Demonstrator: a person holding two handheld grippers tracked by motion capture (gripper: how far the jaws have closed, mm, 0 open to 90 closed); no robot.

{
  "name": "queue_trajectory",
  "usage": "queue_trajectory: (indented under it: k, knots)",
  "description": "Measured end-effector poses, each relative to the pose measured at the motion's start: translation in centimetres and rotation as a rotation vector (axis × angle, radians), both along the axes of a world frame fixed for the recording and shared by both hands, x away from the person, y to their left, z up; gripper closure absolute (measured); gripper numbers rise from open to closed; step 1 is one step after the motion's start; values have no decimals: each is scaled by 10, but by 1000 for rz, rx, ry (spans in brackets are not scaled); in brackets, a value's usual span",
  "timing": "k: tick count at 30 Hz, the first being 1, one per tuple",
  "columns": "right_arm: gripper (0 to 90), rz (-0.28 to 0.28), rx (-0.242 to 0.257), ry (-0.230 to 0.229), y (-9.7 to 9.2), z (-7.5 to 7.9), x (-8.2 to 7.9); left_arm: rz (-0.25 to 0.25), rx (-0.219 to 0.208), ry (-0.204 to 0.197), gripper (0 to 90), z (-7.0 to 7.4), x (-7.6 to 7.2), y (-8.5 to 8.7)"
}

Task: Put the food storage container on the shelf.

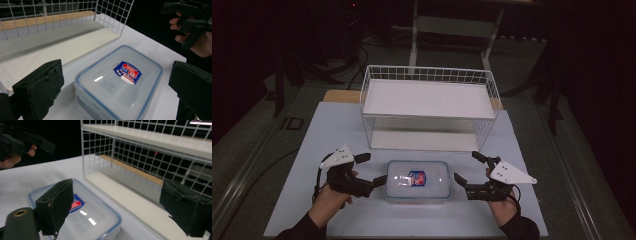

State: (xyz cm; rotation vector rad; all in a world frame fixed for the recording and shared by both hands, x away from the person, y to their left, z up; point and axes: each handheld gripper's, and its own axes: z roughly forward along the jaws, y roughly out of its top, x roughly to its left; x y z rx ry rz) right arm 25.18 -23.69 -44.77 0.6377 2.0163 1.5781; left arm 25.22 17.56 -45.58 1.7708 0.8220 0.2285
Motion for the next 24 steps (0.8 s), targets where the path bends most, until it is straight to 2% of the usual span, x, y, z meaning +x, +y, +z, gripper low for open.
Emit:
queue_trajectory:
  k: [2,5,8,10,12,14,16,17,18,20,23,24]
  knots:
    - [142,-3,7,-3,-2,2,0,3,20,13,0,0,4,-3]
    - [158,10,28,19,-4,3,2,-7,55,51,0,-4,9,-9]
    - [179,8,17,55,-5,2,3,-9,65,87,0,-10,15,-13]
    - [192,10,15,64,-5,1,3,-3,64,94,0,-13,17,-13]
    - [189,18,-1,40,-3,0,0,17,52,146,0,-19,25,-13]
    - [177,17,-4,37,-2,1,-2,29,63,184,0,-24,30,-13]
    - [136,29,-9,33,-1,2,-2,36,41,240,0,-30,36,-12]
    - [136,29,-9,33,-1,2,-2,36,41,240,0,-30,36,-12]
    - [132,30,-13,26,0,2,-3,39,23,286,0,-34,40,-12]
    - [115,40,-19,35,1,3,-4,20,9,354,0,-39,43,-11]
    - [109,33,-55,53,4,1,-5,33,24,417,0,-44,45,-13]
    - [104,33,-59,63,5,0,-6,38,22,456,0,-47,46,-12]
